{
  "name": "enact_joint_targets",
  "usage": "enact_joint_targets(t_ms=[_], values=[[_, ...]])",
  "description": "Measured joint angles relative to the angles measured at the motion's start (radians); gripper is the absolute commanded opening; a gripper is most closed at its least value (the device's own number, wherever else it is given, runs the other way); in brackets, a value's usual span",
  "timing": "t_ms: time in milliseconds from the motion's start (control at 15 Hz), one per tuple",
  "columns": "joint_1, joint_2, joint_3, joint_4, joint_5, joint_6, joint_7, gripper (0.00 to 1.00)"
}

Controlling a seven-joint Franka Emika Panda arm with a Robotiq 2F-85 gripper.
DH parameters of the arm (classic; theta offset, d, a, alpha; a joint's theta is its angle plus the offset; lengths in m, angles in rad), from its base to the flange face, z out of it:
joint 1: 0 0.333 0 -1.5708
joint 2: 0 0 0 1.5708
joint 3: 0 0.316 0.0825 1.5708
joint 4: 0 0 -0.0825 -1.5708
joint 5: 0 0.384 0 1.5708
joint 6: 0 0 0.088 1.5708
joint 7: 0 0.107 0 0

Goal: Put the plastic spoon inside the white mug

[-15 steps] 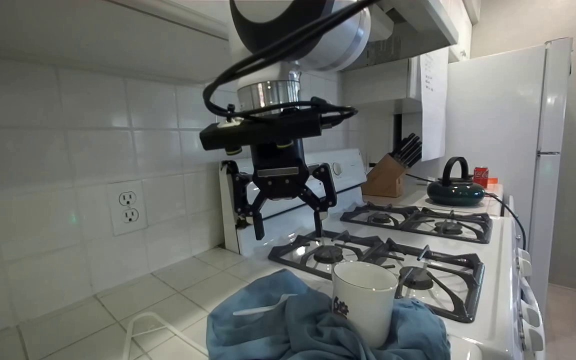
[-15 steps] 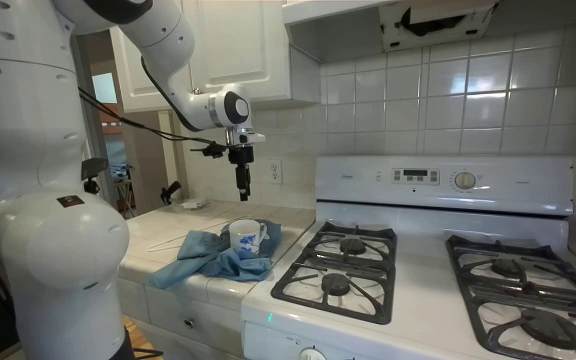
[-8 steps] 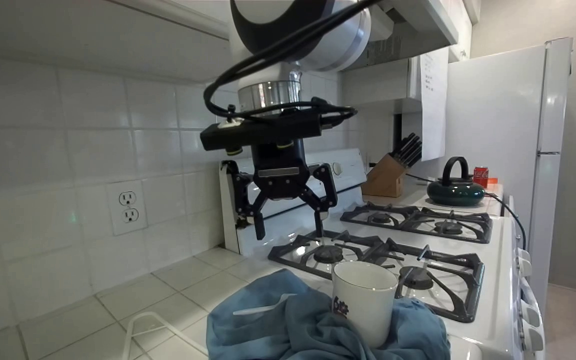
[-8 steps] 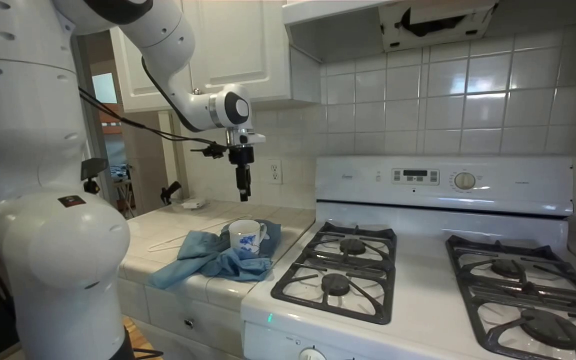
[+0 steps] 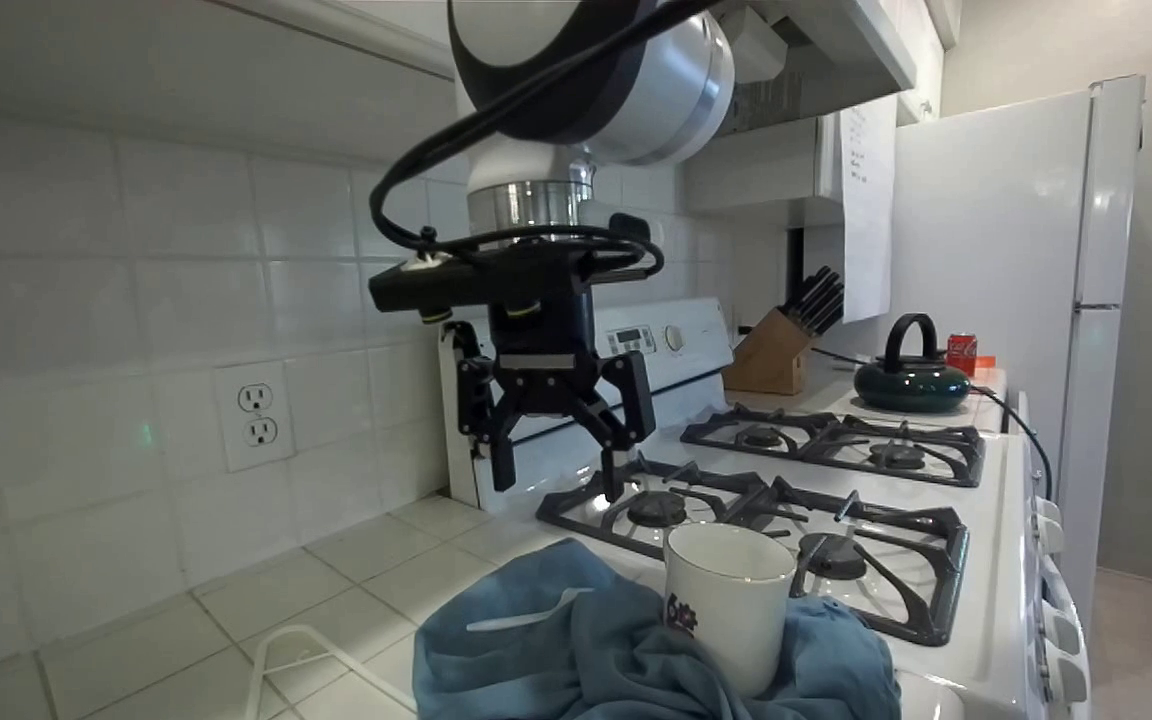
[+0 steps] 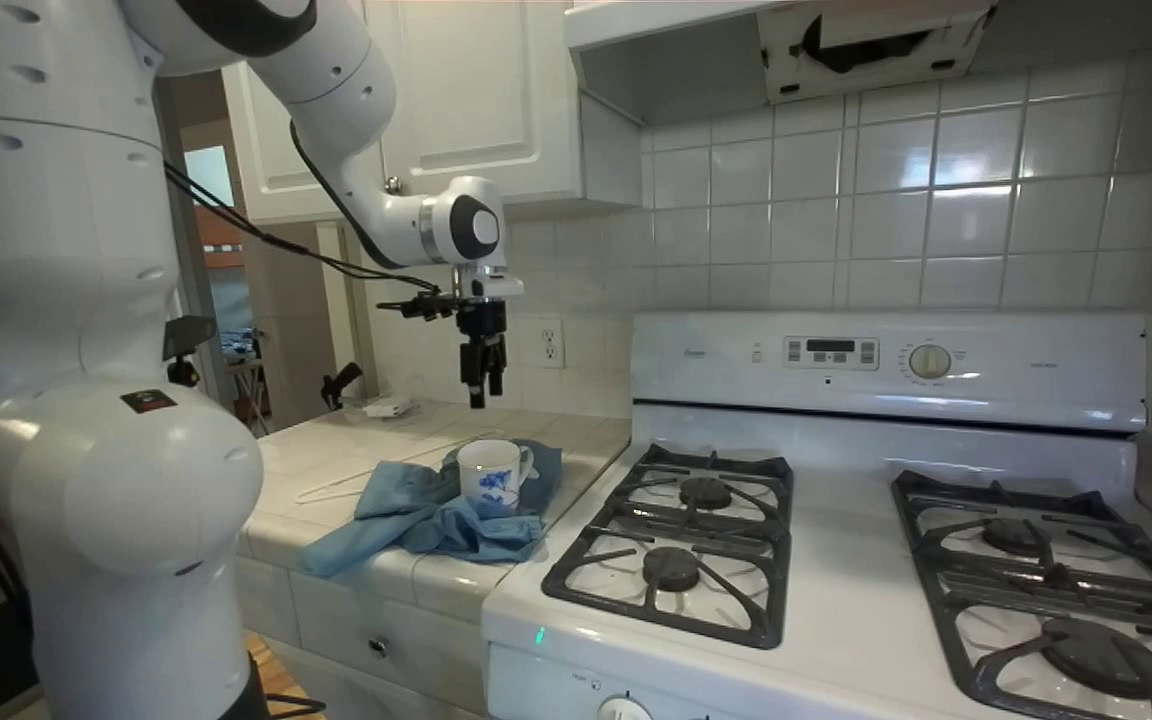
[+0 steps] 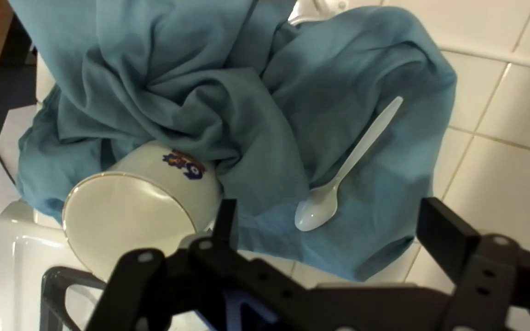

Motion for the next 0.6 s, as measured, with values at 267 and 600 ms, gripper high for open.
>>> enact_joint_targets(t_ms=[267,600], values=[[0.014,0.016,0.000,-0.011,0.035,0.052,0.079,1.00],[0.028,0.023,0.000,-0.026,0.043,0.088,0.118,1.00]])
